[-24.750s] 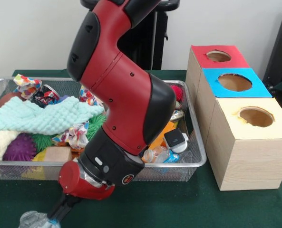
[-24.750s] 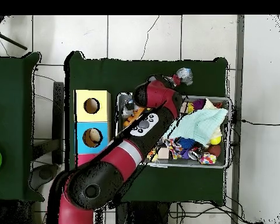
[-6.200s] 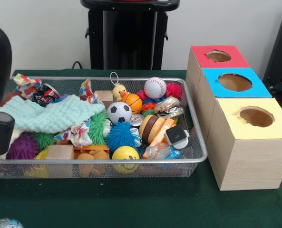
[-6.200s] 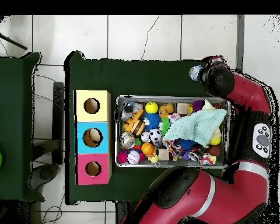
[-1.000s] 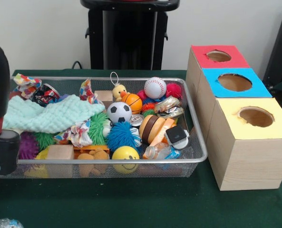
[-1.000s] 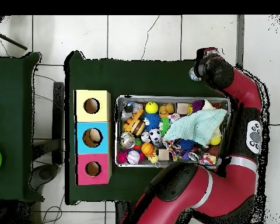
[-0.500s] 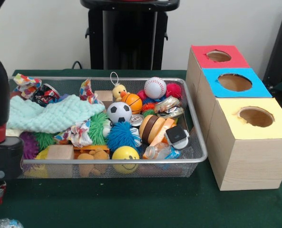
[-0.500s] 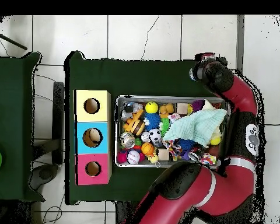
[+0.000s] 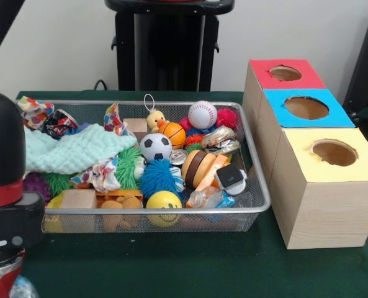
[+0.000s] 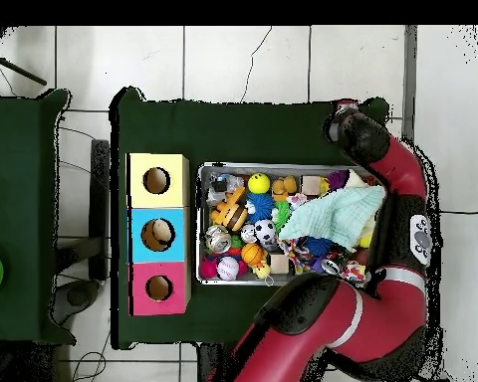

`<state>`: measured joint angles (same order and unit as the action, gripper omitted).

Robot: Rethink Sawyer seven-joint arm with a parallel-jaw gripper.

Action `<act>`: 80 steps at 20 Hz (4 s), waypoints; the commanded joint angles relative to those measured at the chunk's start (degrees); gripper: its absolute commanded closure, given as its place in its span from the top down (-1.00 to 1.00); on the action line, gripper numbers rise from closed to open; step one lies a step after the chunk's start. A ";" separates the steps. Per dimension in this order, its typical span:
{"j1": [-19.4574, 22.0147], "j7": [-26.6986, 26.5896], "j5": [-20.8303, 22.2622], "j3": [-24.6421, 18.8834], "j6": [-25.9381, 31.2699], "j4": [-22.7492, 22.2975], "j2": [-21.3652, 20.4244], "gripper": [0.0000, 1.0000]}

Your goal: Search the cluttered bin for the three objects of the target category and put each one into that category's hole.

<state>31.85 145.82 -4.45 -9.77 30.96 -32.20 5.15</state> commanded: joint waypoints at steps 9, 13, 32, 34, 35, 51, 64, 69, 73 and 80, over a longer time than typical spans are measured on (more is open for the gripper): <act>0.41 -7.02 -1.60 -8.67 4.90 0.00 9.23 -1.00; 0.77 -7.36 -2.99 -10.43 5.79 -0.41 9.93 -1.00; 1.80 1.83 -6.47 -6.39 5.65 -26.71 -5.52 -1.00; 1.71 2.39 -5.97 -4.81 6.25 -29.46 -7.89 -1.00; 1.50 2.56 -5.61 -3.84 6.61 -30.23 -8.78 -1.00; -4.64 1.11 3.00 13.81 1.52 -22.45 -10.50 -1.00; -1.64 -3.22 6.45 13.68 2.50 -19.11 -14.51 -1.00; -2.17 -0.27 6.09 13.52 1.21 -20.32 -13.79 -1.00; -2.08 -0.95 6.18 13.09 -0.11 -19.93 -13.49 -1.00; -1.21 -2.35 5.50 9.81 -1.66 -13.03 -7.58 -1.00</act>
<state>29.72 145.83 -0.09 4.69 30.99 -49.09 -7.63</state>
